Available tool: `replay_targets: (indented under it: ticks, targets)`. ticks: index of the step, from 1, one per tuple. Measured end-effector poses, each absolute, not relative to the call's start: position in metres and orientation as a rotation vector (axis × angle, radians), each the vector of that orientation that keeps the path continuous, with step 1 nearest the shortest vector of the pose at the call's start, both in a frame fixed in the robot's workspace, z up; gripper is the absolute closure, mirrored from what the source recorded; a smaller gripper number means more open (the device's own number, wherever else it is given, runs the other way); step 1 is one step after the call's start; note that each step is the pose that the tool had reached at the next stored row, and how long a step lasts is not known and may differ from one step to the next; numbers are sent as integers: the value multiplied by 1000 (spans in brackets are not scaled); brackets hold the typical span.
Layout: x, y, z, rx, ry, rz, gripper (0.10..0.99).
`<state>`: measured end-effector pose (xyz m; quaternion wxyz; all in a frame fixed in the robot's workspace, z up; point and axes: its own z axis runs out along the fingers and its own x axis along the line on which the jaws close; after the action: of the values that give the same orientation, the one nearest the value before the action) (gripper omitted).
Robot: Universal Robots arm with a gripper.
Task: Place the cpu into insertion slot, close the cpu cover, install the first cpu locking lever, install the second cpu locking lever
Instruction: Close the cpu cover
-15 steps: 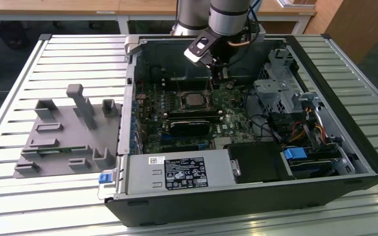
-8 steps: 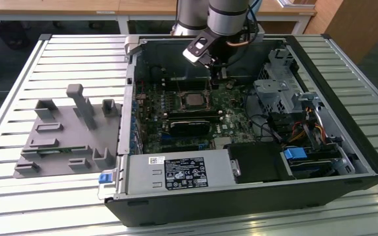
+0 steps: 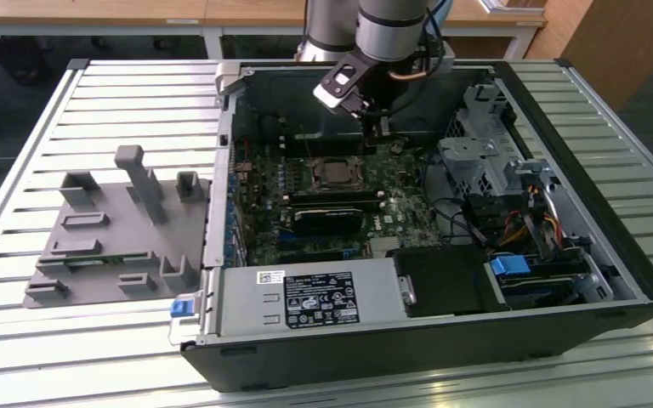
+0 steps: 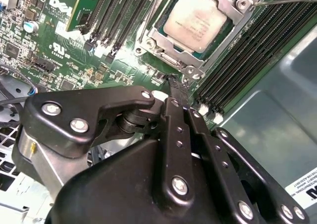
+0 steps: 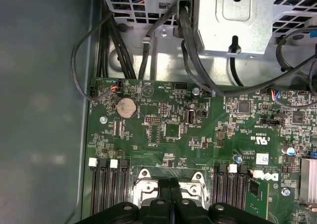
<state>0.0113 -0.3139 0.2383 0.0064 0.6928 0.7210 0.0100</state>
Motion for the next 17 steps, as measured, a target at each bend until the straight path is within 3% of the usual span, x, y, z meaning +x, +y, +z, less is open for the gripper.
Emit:
replay_targets:
  ticks: [17]
  targets:
    - [-4,-315,237,2168,2256,31,980]
